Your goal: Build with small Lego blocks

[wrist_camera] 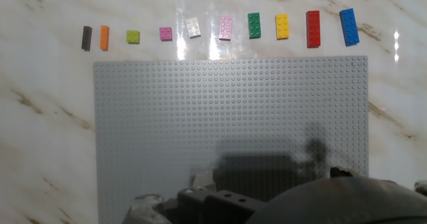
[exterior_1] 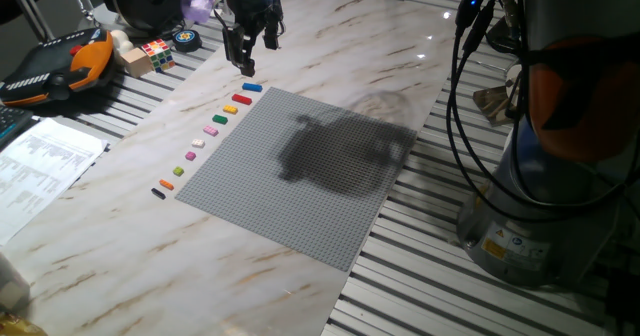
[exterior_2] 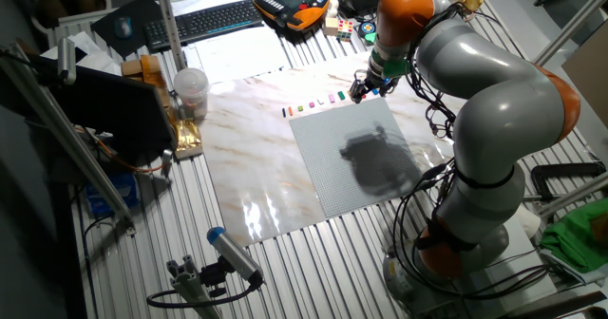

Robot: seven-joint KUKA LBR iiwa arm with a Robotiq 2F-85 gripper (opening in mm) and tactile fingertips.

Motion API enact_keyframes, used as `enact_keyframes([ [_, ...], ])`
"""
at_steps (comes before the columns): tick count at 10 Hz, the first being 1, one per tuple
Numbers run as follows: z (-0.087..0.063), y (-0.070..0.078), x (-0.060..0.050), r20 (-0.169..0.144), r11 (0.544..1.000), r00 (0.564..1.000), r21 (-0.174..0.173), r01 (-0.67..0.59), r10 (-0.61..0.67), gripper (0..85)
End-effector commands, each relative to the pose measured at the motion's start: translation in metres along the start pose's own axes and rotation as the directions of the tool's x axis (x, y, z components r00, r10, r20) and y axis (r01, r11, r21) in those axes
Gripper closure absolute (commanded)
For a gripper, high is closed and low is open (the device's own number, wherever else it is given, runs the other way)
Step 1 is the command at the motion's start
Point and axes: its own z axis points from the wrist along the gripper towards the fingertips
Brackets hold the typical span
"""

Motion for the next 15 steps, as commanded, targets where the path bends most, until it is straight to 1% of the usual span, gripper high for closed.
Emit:
enact_keyframes([
  [1, 0.000, 0.000, 0.000, 0.000, 1.000, 1.000, 0.000, 0.000, 0.000, 1.0],
  [2, -0.002, 0.000, -0.001, -0.033, 0.999, 0.999, 0.036, -0.022, 0.023, 84.3],
  [4, -0.008, 0.000, -0.002, -0.044, 0.999, 0.999, 0.041, -0.017, 0.019, 84.3],
  [7, -0.006, -0.001, -0.004, -0.041, 0.999, 0.999, 0.039, -0.011, 0.013, 84.3],
  [9, -0.002, -0.003, -0.008, -0.041, 0.999, 0.999, 0.034, -0.010, 0.011, 84.3],
  [15, 0.013, -0.013, -0.019, -0.043, 0.999, 0.998, 0.038, -0.033, 0.034, 84.3],
])
